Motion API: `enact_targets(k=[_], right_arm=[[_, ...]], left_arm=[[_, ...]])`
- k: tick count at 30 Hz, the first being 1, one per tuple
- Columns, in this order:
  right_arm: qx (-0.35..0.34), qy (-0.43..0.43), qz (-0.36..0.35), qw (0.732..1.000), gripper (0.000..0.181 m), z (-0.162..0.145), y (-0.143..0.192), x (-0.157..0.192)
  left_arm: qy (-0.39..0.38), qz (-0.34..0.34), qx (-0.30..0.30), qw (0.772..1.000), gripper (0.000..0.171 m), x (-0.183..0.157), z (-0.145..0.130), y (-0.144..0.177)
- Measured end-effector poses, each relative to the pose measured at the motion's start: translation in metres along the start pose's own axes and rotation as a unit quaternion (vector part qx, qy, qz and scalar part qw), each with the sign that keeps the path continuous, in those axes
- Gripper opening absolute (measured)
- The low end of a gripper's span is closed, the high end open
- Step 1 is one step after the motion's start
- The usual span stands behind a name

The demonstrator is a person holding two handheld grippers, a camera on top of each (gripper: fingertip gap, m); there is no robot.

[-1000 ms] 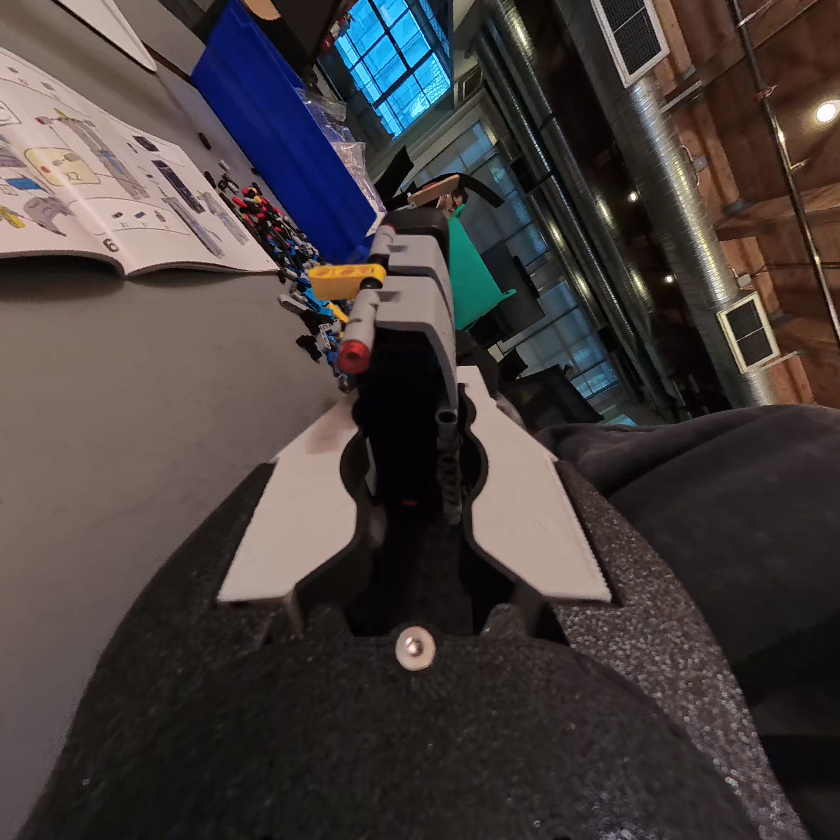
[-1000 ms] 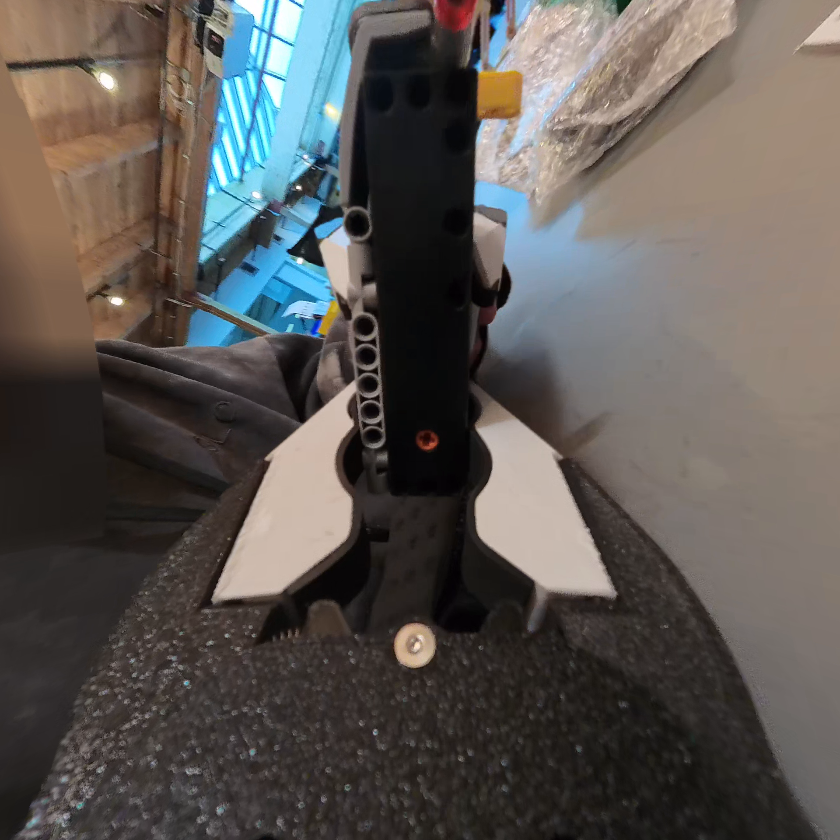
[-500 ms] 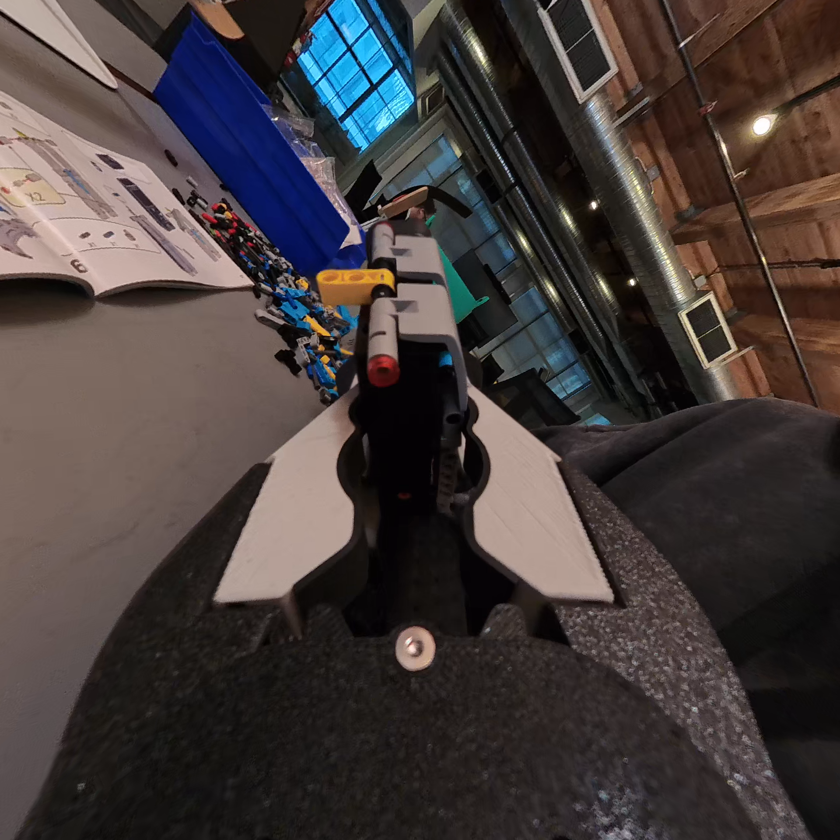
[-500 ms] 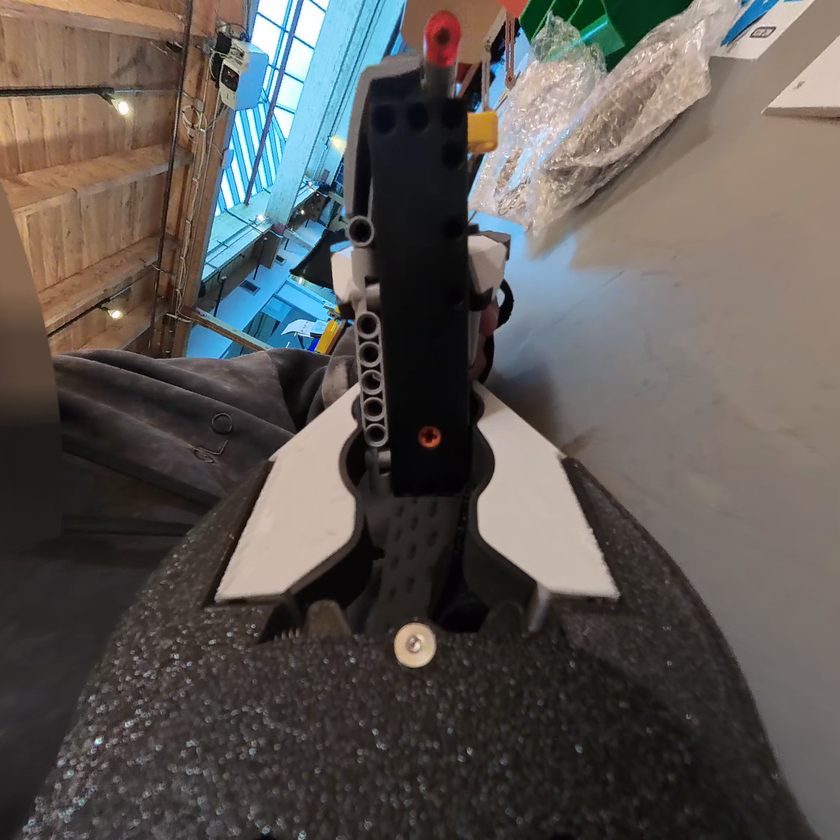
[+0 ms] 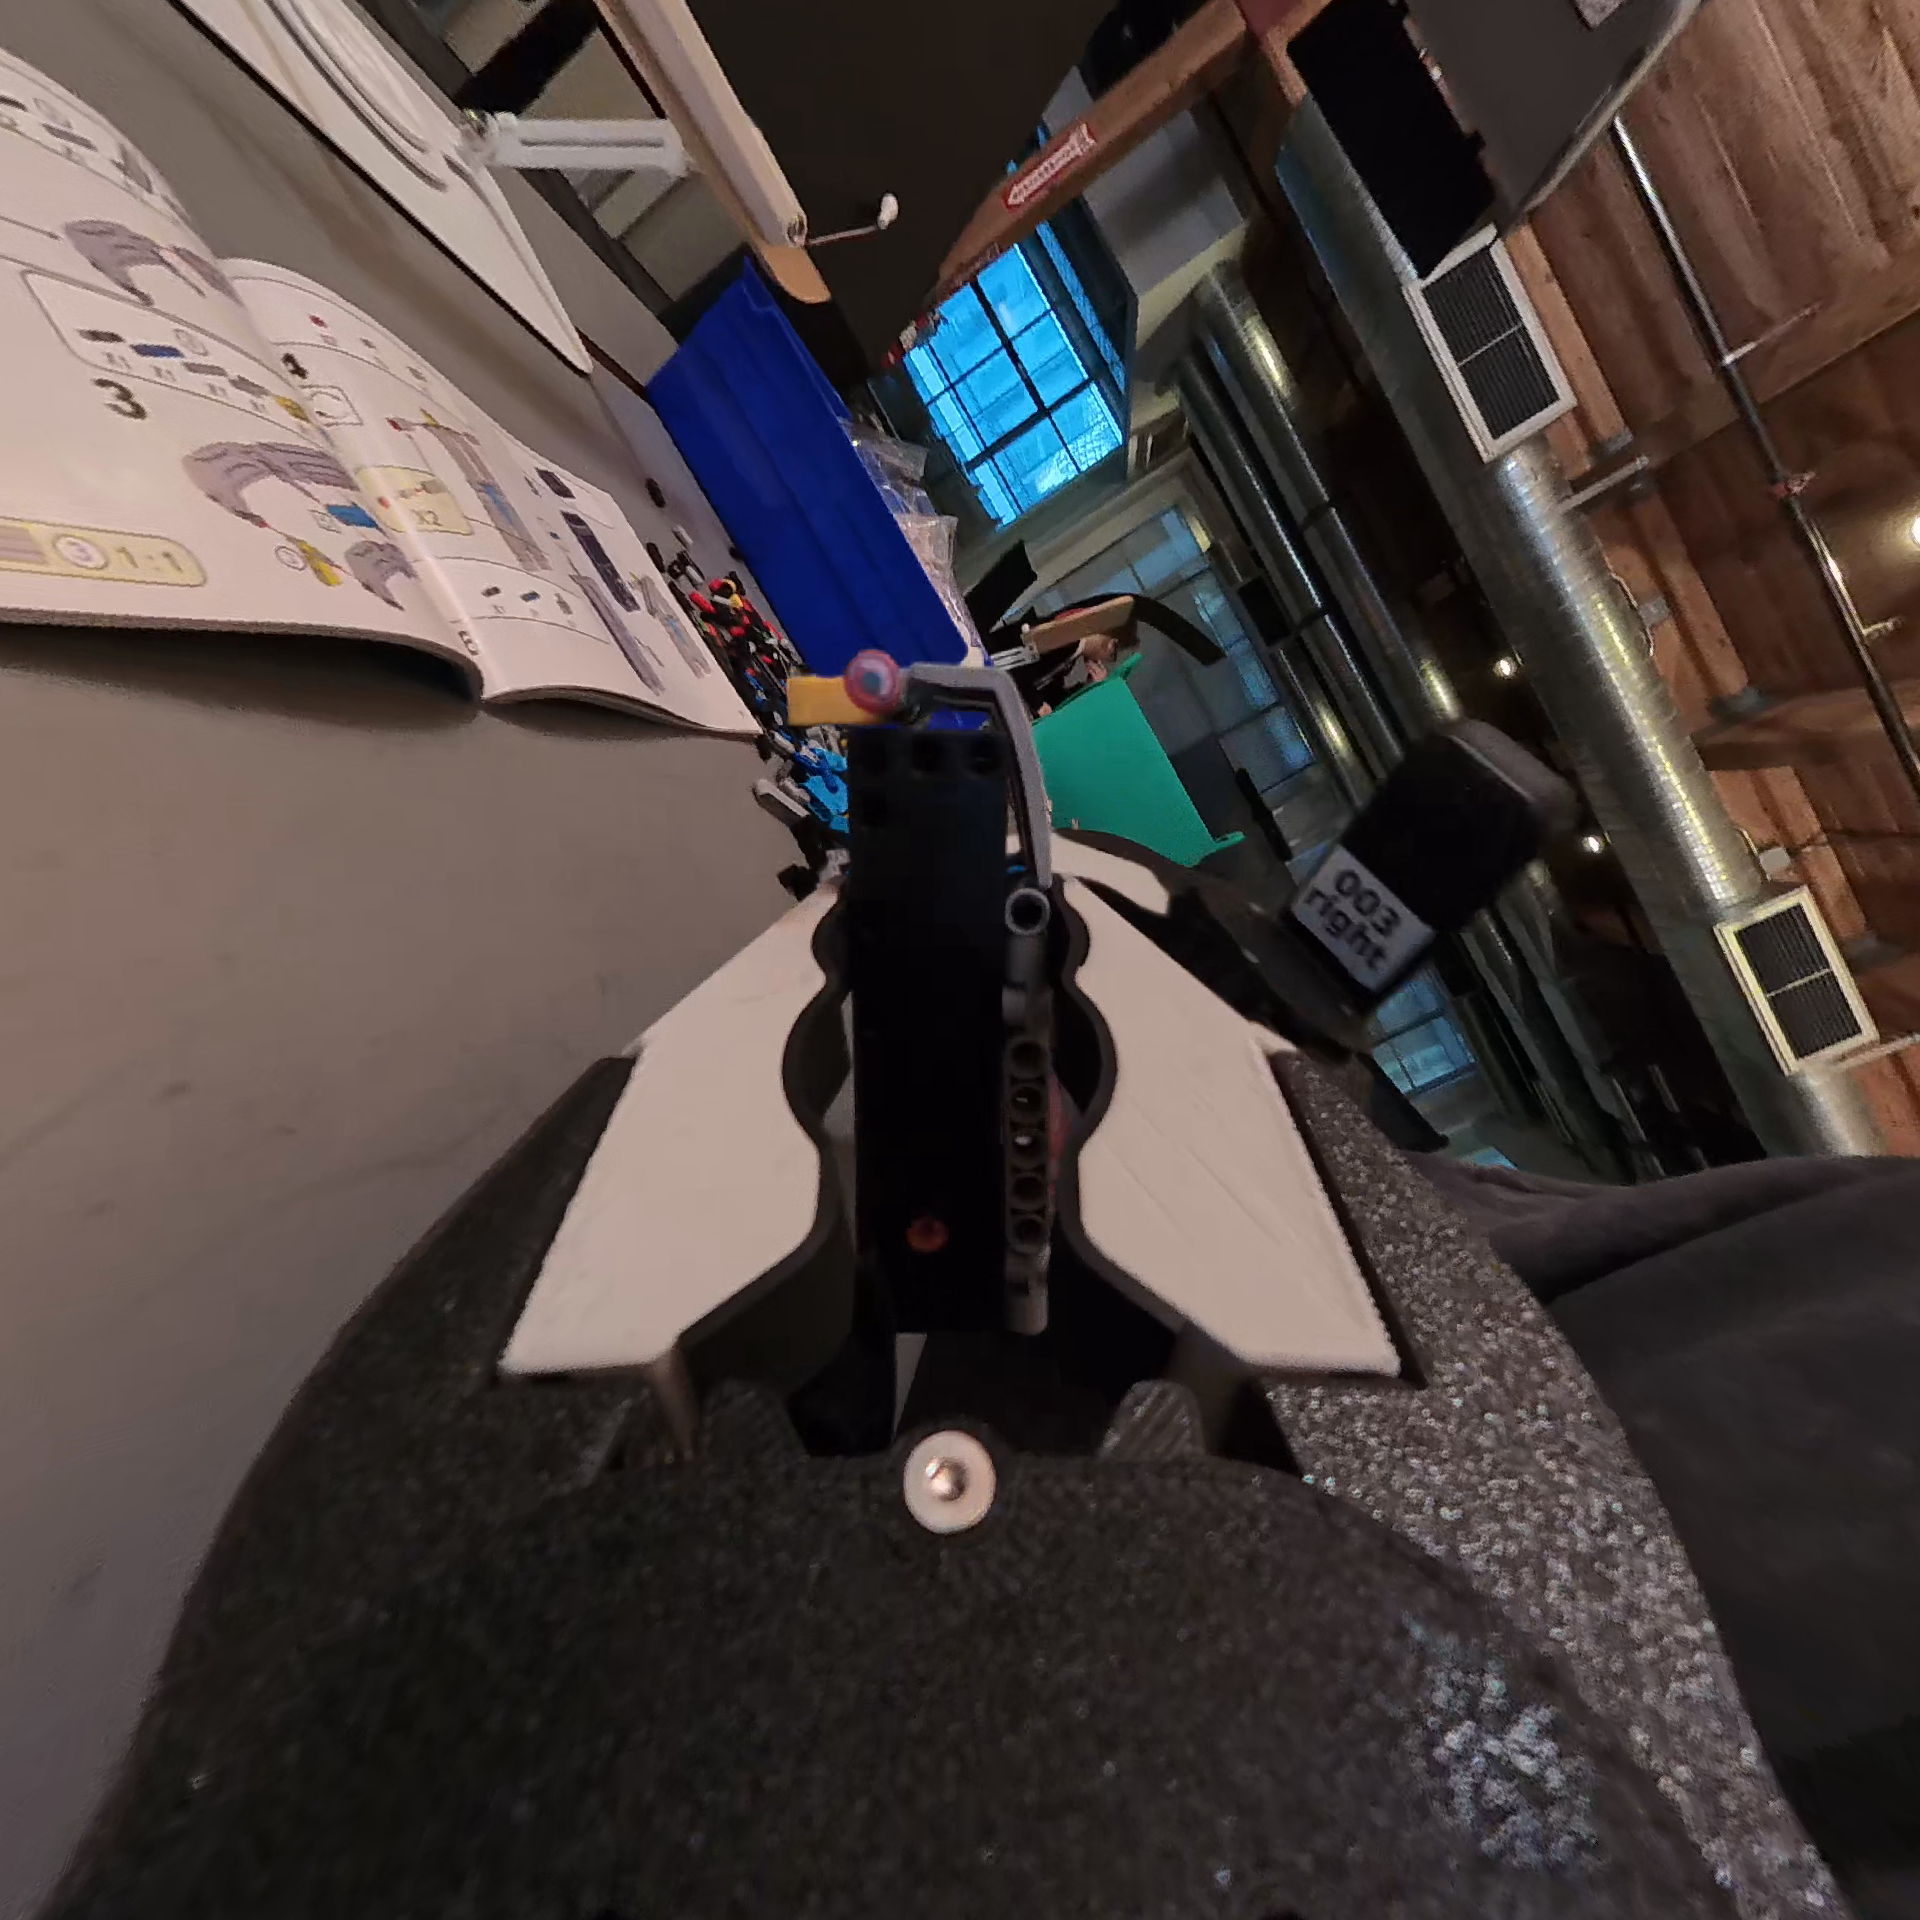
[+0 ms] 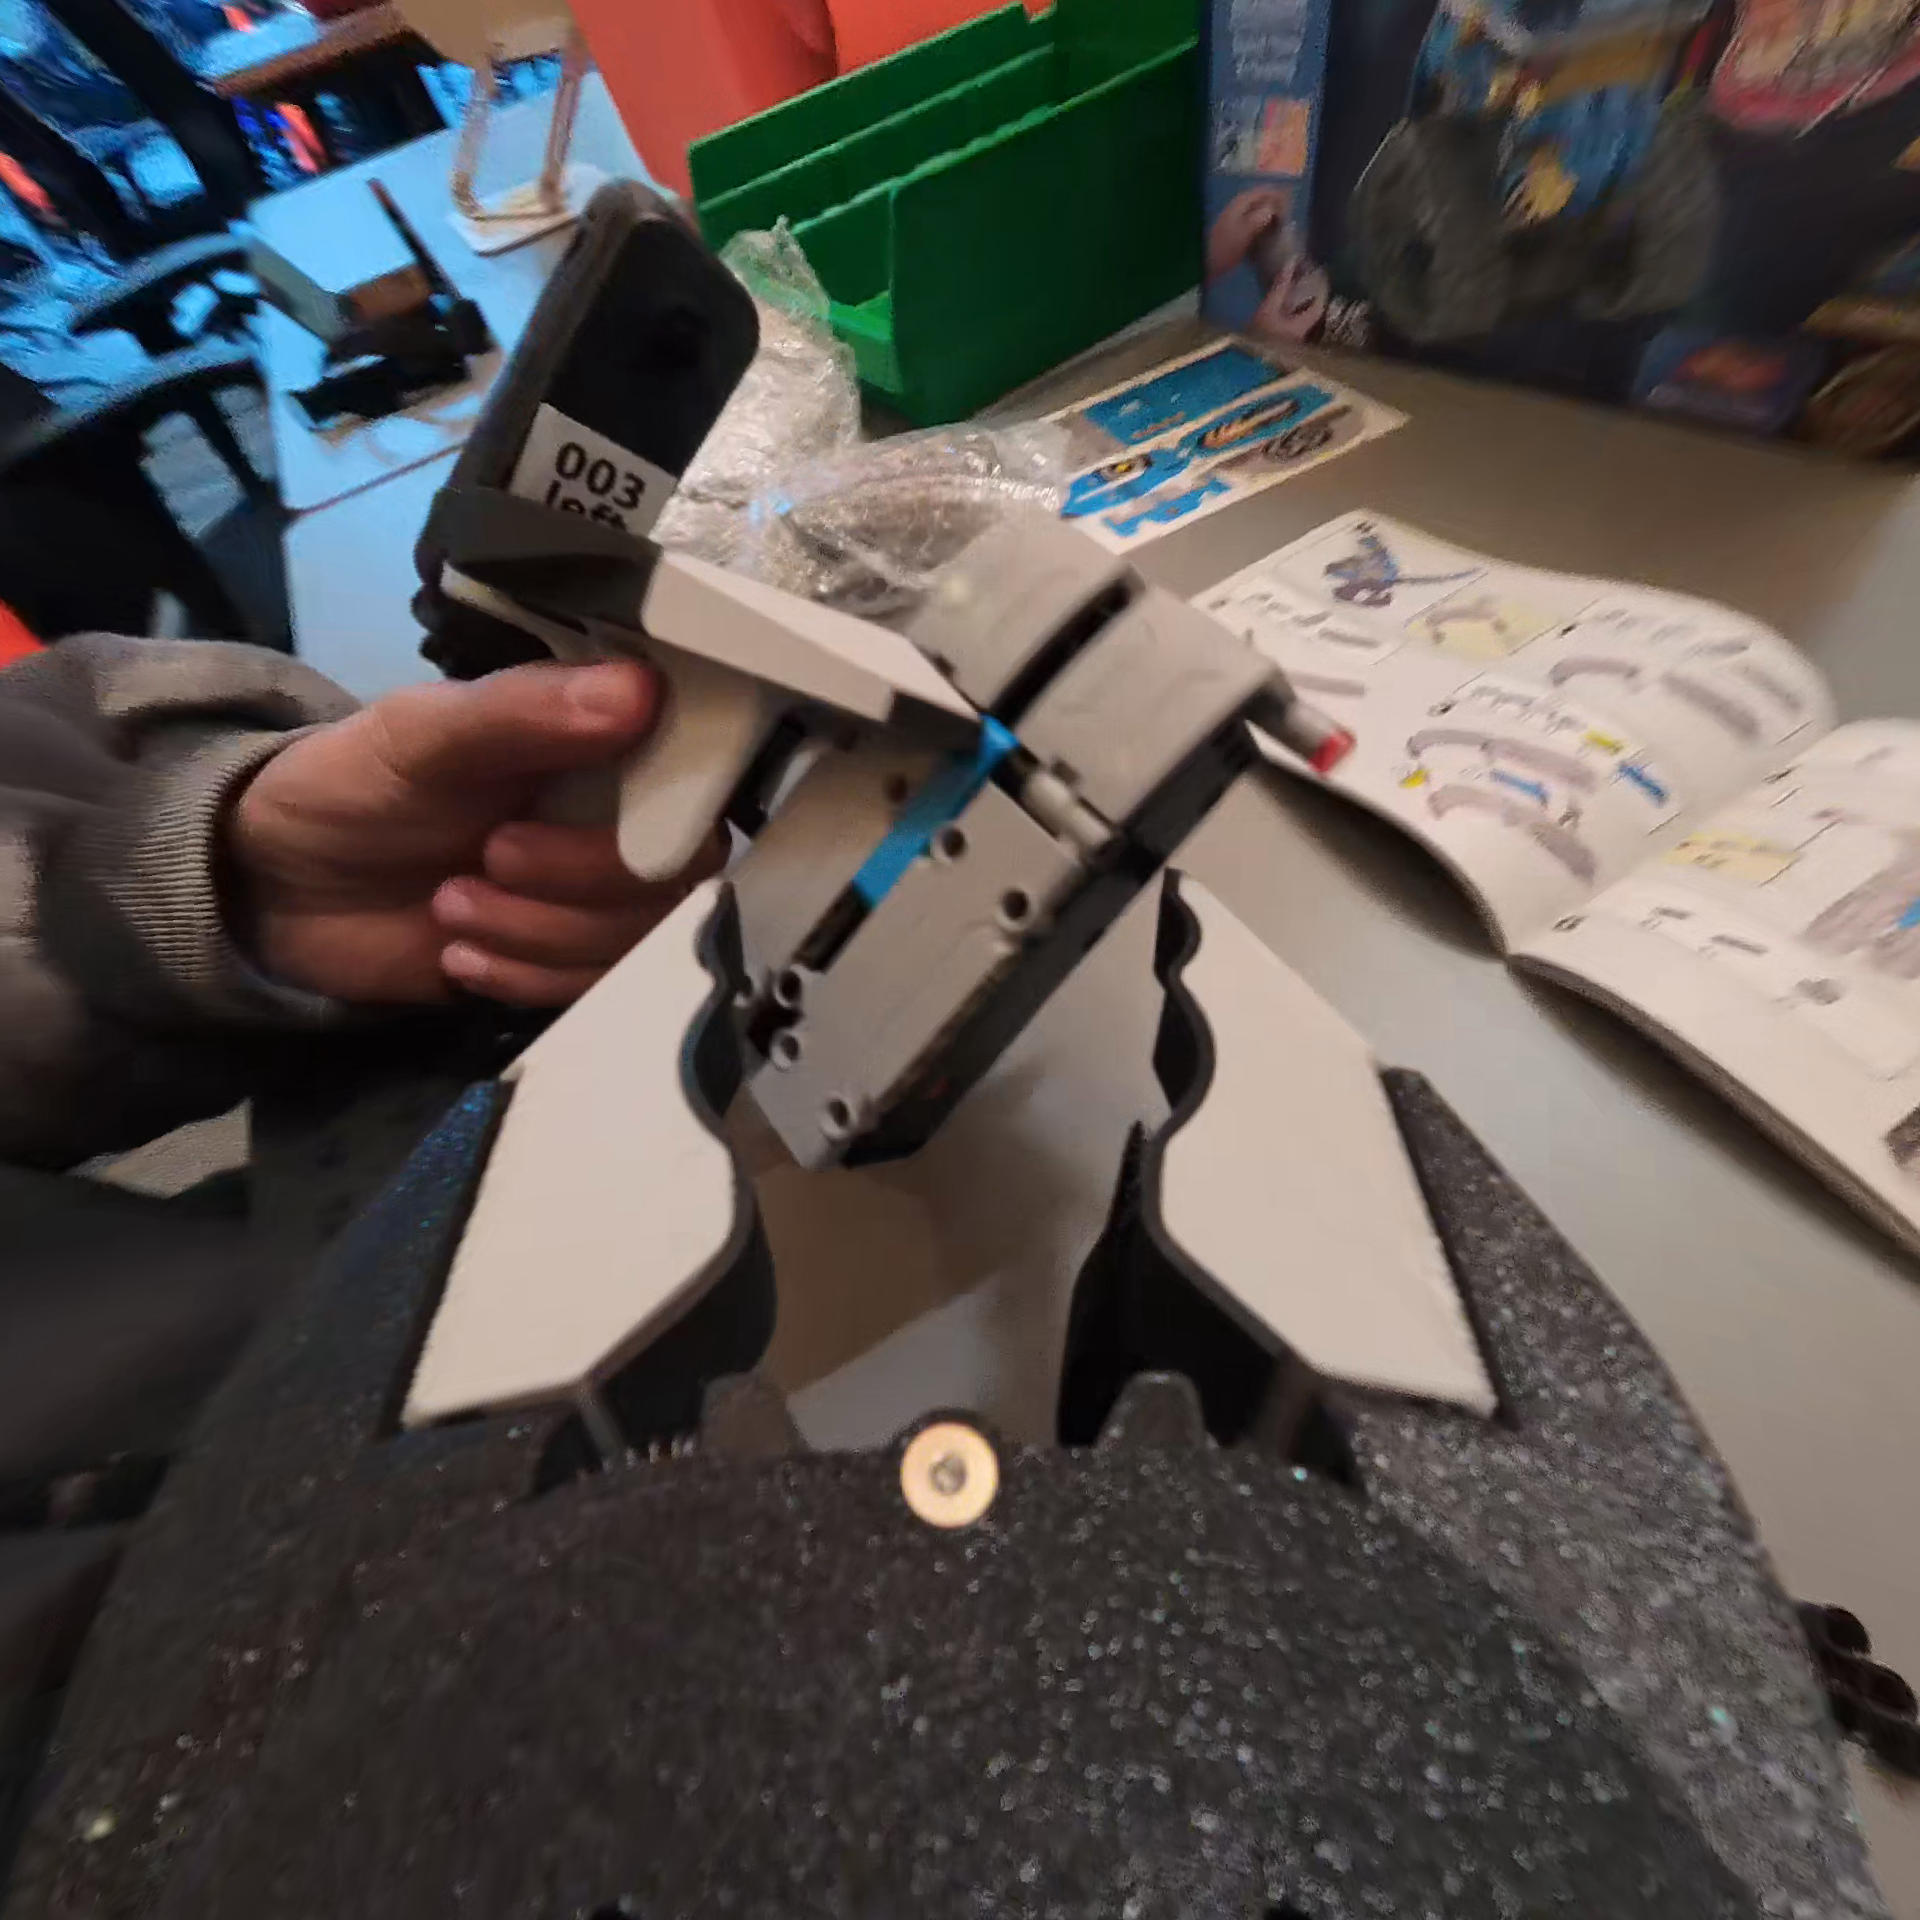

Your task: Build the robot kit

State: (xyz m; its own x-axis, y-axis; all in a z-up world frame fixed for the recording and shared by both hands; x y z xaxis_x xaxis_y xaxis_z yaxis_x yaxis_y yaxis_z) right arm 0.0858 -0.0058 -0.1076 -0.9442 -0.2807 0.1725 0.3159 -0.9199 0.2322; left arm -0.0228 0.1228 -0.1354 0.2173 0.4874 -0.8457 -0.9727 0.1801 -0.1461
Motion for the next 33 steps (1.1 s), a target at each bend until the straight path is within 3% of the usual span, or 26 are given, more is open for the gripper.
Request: enact_targets(k=[5,10,13,17,21,23,29,33], right_arm=[[0.006,0.026,-0.056,0.998,0.085,-0.002,-0.006,0.013],[-0.021,-0.059,0.038,0.997,0.074,0.002,0.006,-0.004],[-0.041,-0.187,0.151,0.97,0.07,0.001,0.016,-0.027],[-0.039,-0.32,0.215,0.922,0.068,-0.01,0.013,-0.043],[-0.023,-0.382,0.243,0.891,0.059,-0.022,0.003,-0.041],[-0.017,-0.38,0.234,0.895,0.037,-0.024,0.002,-0.042],[-0.019,-0.415,0.246,0.876,0.034,-0.025,0.006,-0.049],[-0.011,-0.408,0.253,0.877,0.033,-0.025,0.007,-0.047]], left_arm=[[0.005,0.0,0.005,1.0,0.033,0.0,0.0,0.0],[0.024,-0.063,0.032,0.997,0.033,-0.005,0.003,0.001],[0.048,-0.071,0.028,0.996,0.033,-0.002,0.004,0.003],[0.109,-0.066,0.022,0.992,0.034,0.008,0.001,0.001],[0.129,-0.063,0.025,0.989,0.033,0.011,0.0,0.0],[0.125,-0.063,0.029,0.99,0.033,0.01,-0.001,-0.001],[0.124,-0.07,0.056,0.988,0.034,0.008,-0.004,-0.004],[0.105,-0.075,0.086,0.988,0.034,0.006,-0.003,-0.003]])
Point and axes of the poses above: each gripper's, where its closed fingertips meet, y back along the fingers, z out of its top, x = y × z across the jaws, the point moved 10 cm from there along y, back along the fingers, and after that the axes turned 10 degrees about -x, right-handed, at the moved point
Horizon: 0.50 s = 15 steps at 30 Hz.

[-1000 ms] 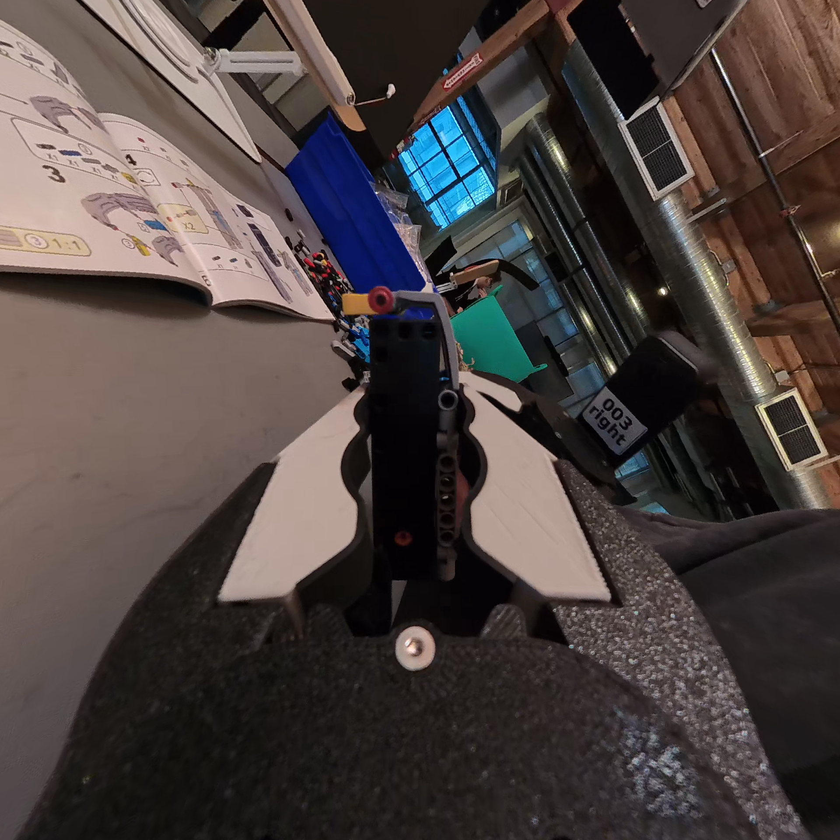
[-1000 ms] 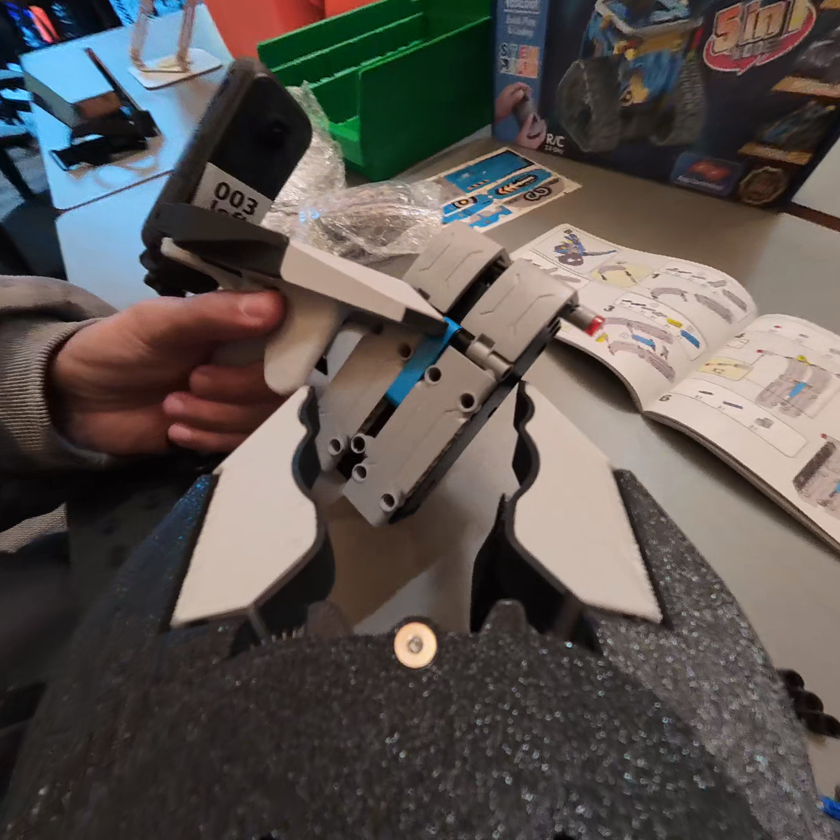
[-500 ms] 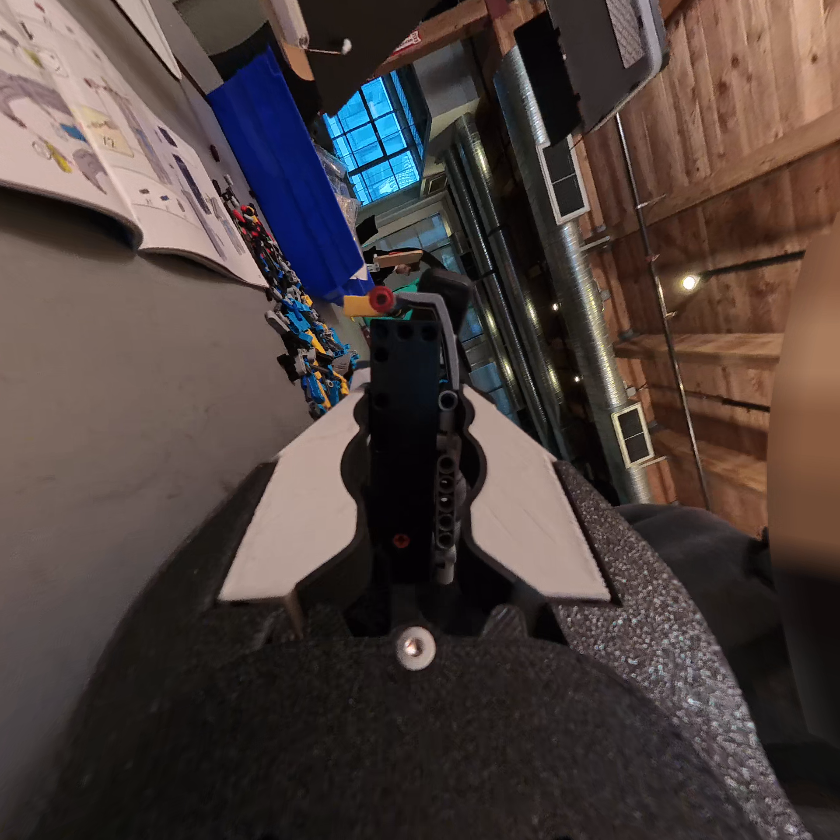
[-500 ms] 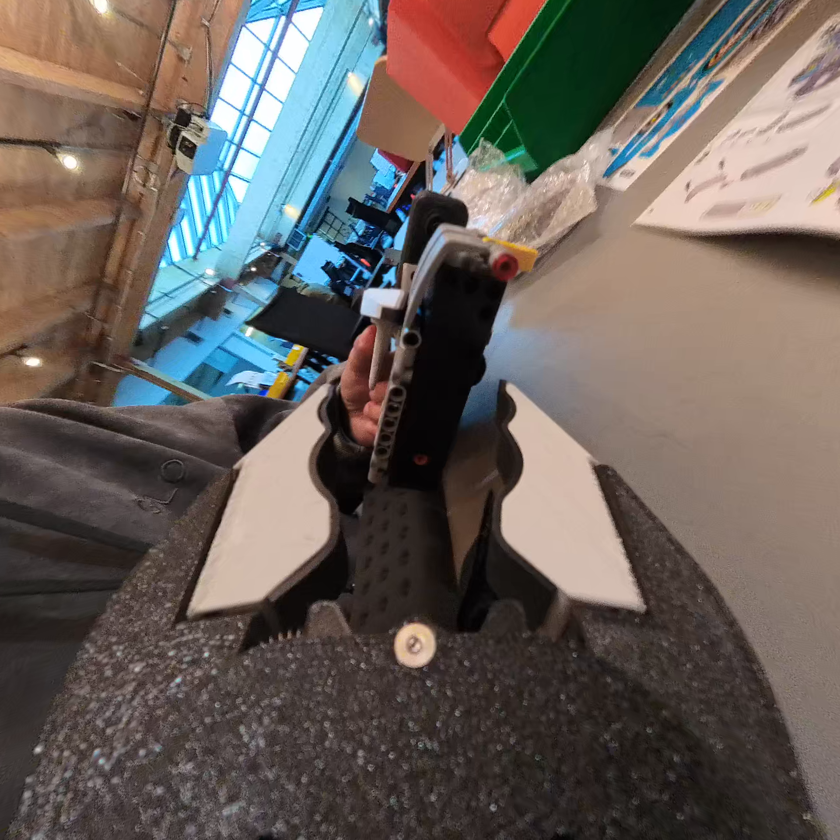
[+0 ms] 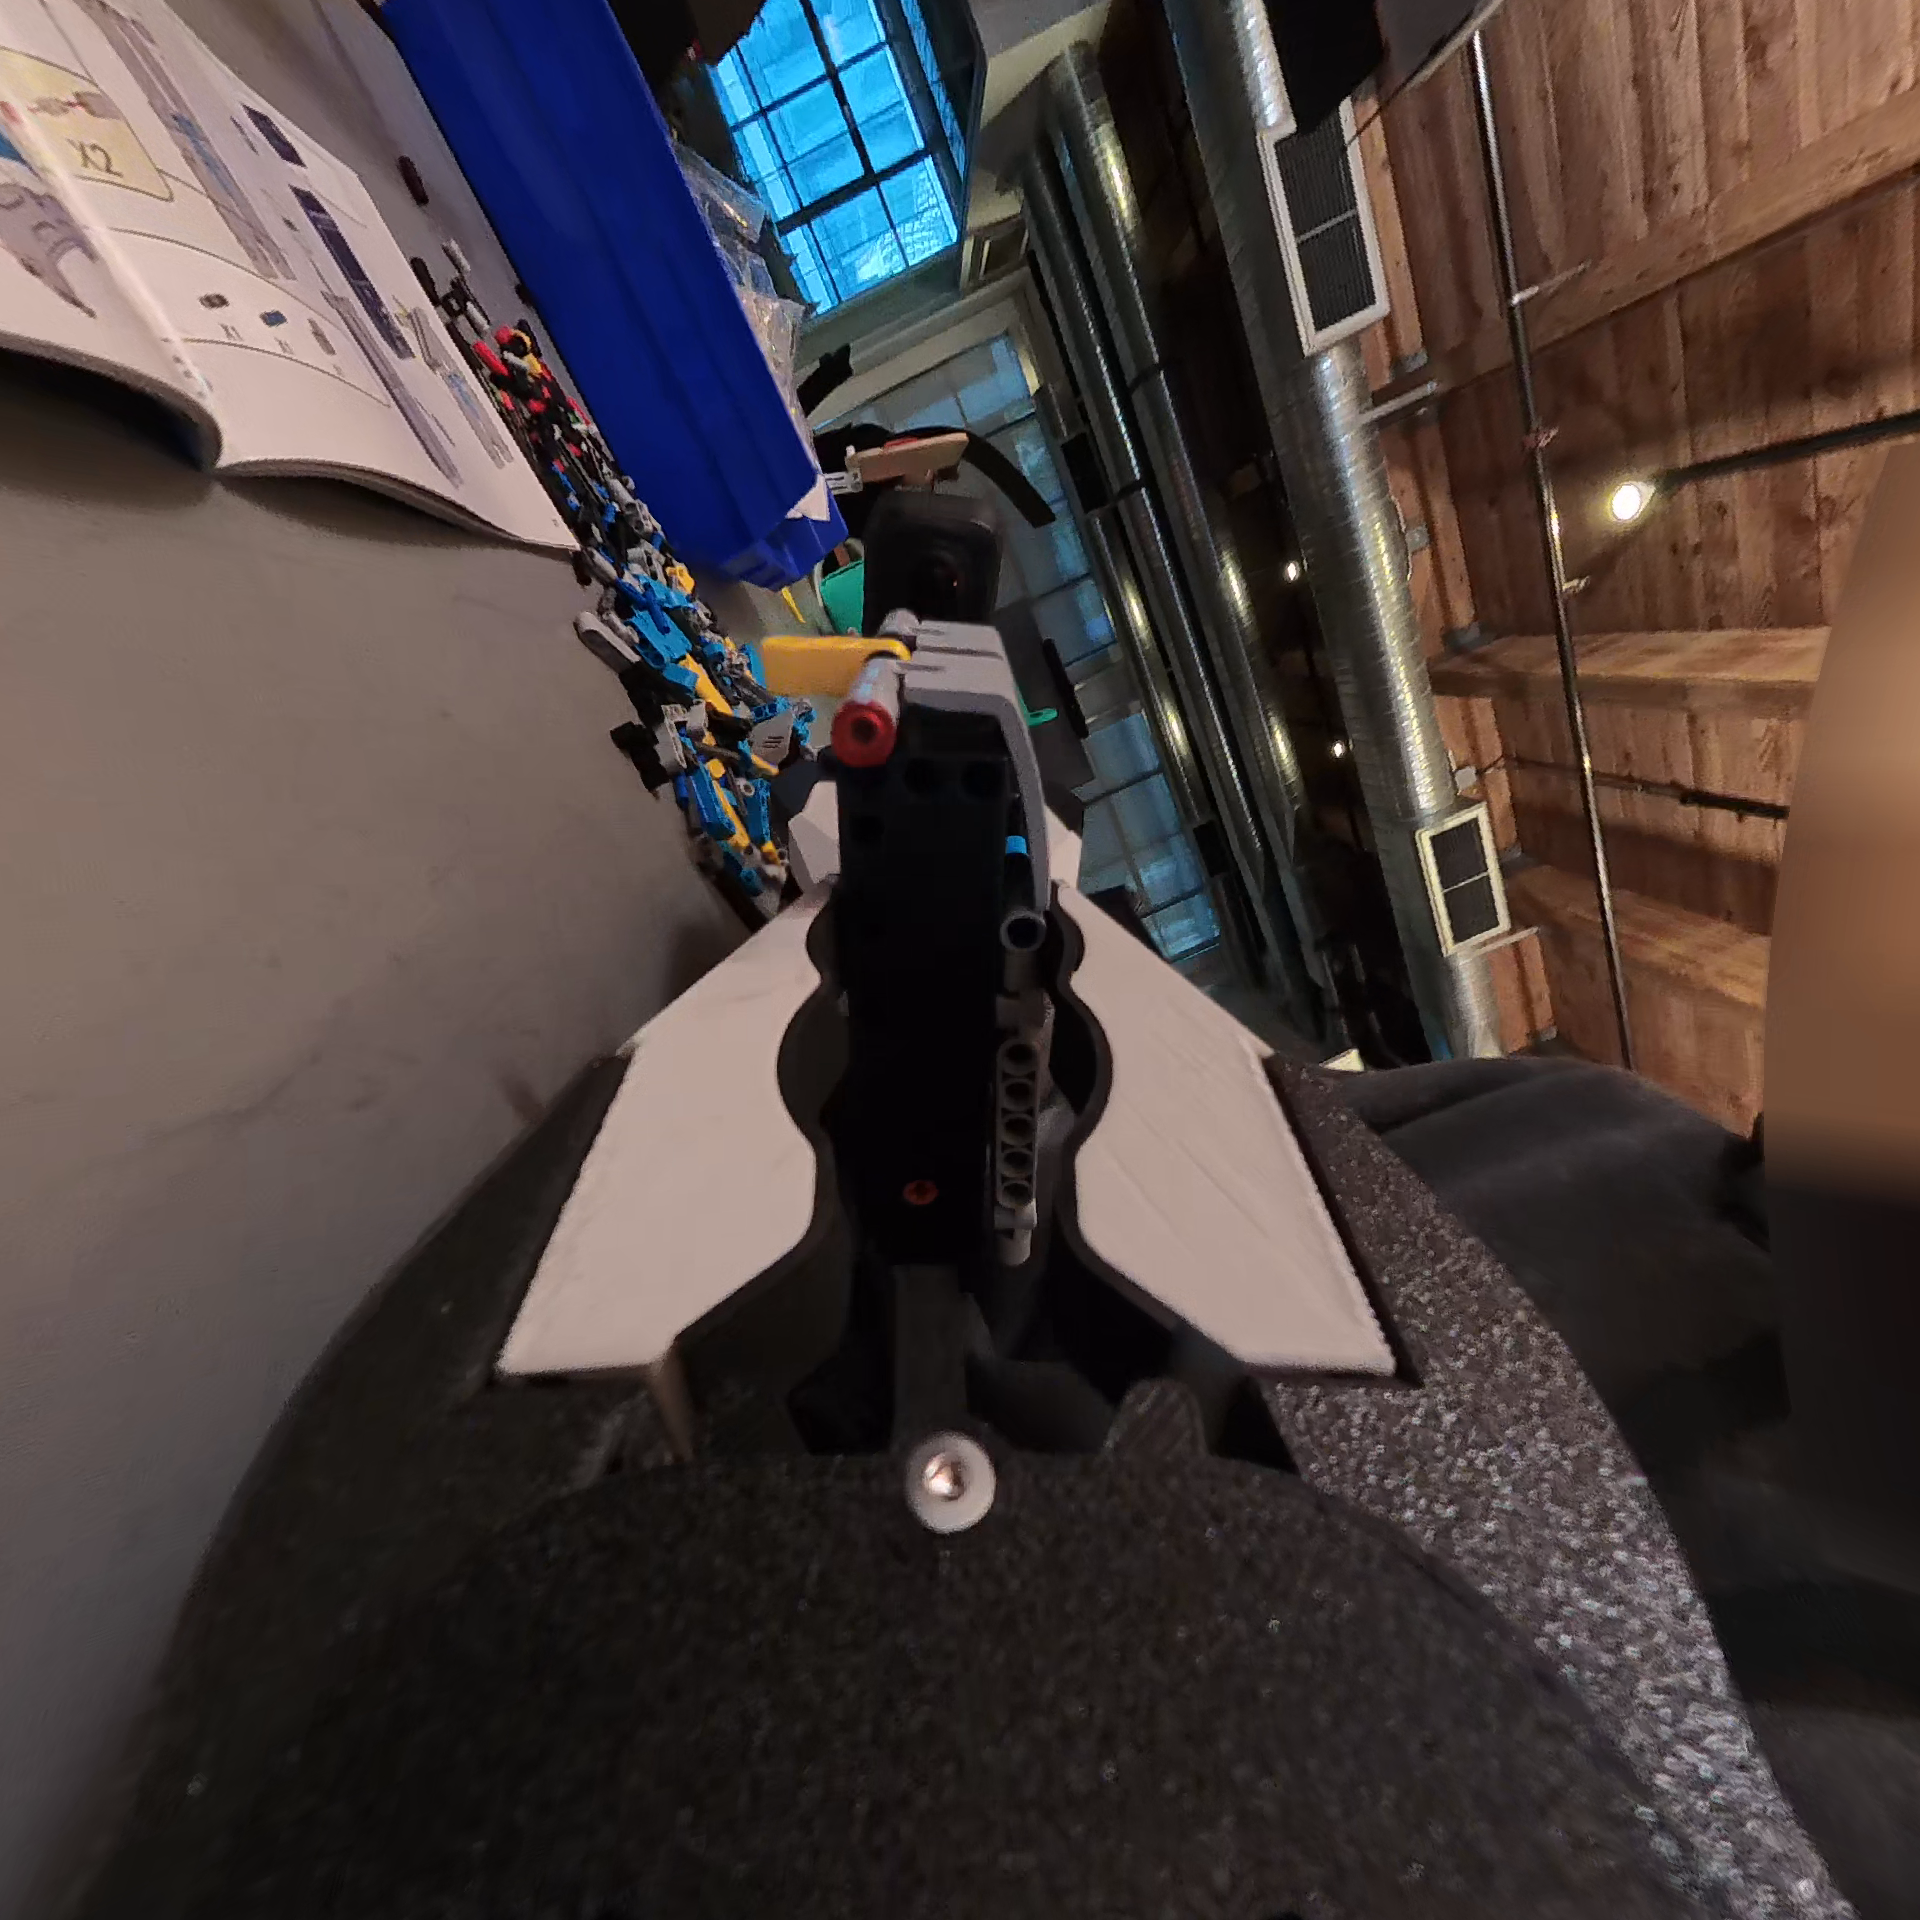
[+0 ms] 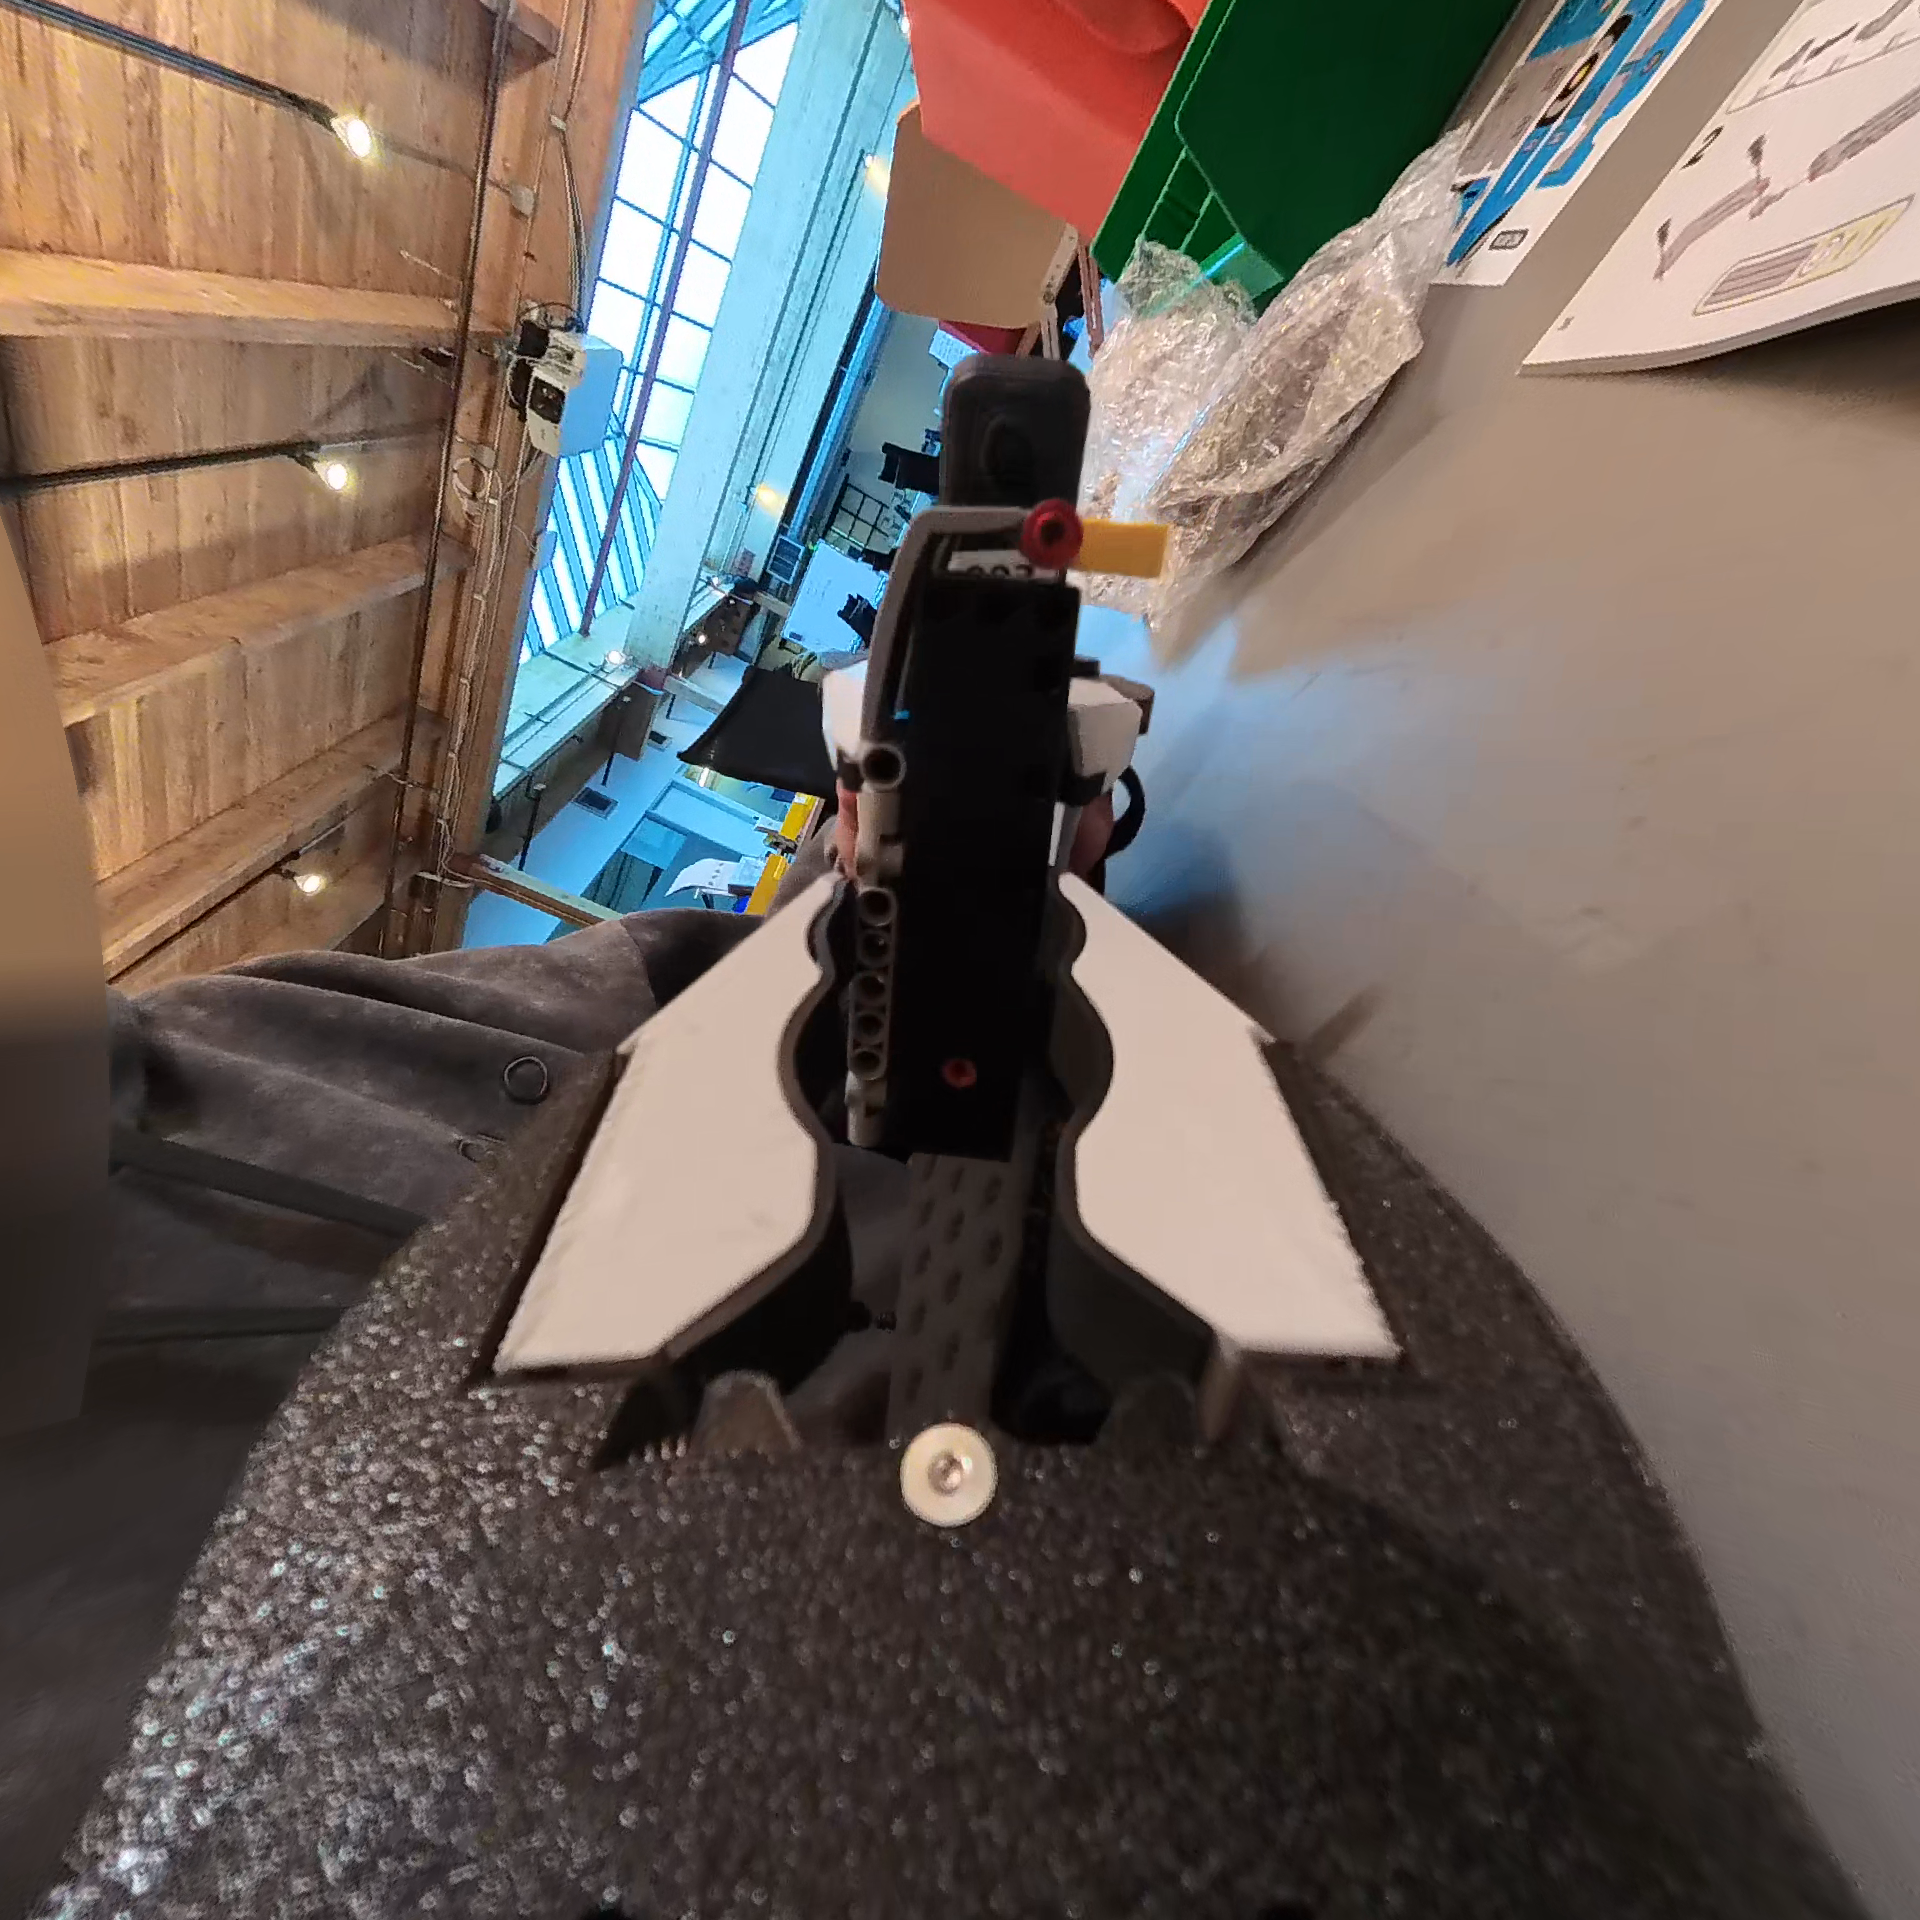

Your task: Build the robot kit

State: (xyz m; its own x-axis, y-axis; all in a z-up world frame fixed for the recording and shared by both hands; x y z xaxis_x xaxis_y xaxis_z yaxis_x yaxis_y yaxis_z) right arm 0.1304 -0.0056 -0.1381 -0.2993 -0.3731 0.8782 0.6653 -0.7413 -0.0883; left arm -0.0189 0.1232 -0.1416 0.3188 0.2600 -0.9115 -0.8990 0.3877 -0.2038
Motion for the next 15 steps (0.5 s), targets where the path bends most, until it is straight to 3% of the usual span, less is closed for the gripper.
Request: enact_targets(k=[4,7,11,15], right_arm=[[0.005,0.038,-0.003,0.999,0.034,0.0,-0.003,0.005],[0.026,0.16,-0.034,0.986,0.033,0.0,-0.005,0.022],[0.051,0.355,-0.145,0.922,0.033,-0.004,-0.009,0.037],[0.05,0.421,-0.223,0.878,0.033,-0.005,-0.009,0.036]], left_arm=[[-0.036,-0.001,0.011,0.999,0.034,-0.005,0.003,0.001],[-0.099,-0.008,0.031,0.995,0.038,-0.015,0.006,0.001],[-0.166,0.044,0.045,0.984,0.053,-0.016,0.008,0.002],[-0.164,0.082,0.009,0.983,0.056,-0.016,0.011,0.003]])
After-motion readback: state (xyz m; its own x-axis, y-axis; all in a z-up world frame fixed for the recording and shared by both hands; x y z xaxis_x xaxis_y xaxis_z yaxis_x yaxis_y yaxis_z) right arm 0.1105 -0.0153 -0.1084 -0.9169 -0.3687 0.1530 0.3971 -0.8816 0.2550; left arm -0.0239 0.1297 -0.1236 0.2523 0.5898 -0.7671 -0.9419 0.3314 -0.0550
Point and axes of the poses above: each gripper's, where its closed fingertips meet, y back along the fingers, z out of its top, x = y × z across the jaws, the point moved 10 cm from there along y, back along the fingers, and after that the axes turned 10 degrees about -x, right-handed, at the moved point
